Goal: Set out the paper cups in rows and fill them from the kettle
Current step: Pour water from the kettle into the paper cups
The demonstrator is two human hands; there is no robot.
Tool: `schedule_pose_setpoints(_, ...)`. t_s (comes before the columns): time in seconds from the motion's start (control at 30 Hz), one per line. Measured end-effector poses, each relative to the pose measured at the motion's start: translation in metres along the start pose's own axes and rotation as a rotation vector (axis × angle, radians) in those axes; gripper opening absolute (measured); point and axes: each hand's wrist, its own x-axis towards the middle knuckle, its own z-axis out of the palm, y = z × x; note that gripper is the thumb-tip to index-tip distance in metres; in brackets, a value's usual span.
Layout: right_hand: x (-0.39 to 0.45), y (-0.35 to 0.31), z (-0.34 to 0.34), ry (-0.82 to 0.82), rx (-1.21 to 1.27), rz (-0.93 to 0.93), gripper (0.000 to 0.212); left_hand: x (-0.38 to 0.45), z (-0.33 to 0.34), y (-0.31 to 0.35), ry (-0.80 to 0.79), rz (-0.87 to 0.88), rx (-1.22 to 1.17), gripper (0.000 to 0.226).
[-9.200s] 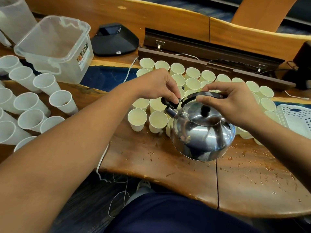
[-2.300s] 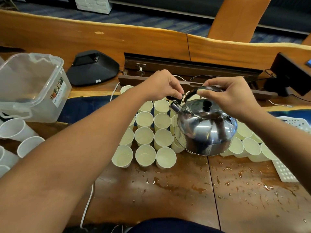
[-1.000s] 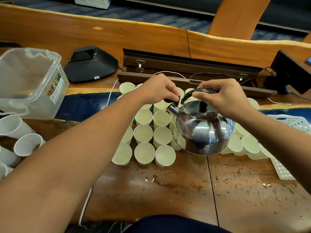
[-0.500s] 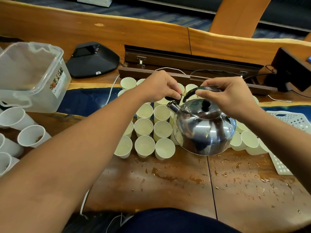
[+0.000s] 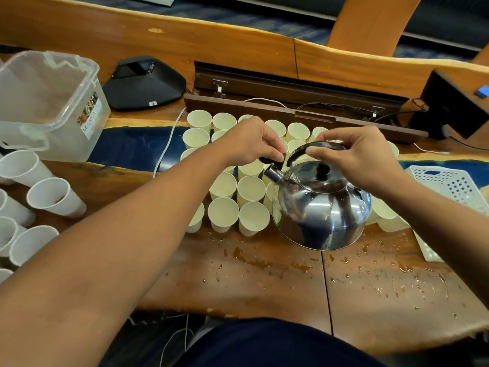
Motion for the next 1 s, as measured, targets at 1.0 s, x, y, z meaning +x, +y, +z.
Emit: schedule_pose_setpoints(1.0,0.000,-0.004,0.008,-0.047,-0.071,-0.034,0.016,-0.017,0.003,0.000,0.029,-0.077,0.026,0.017)
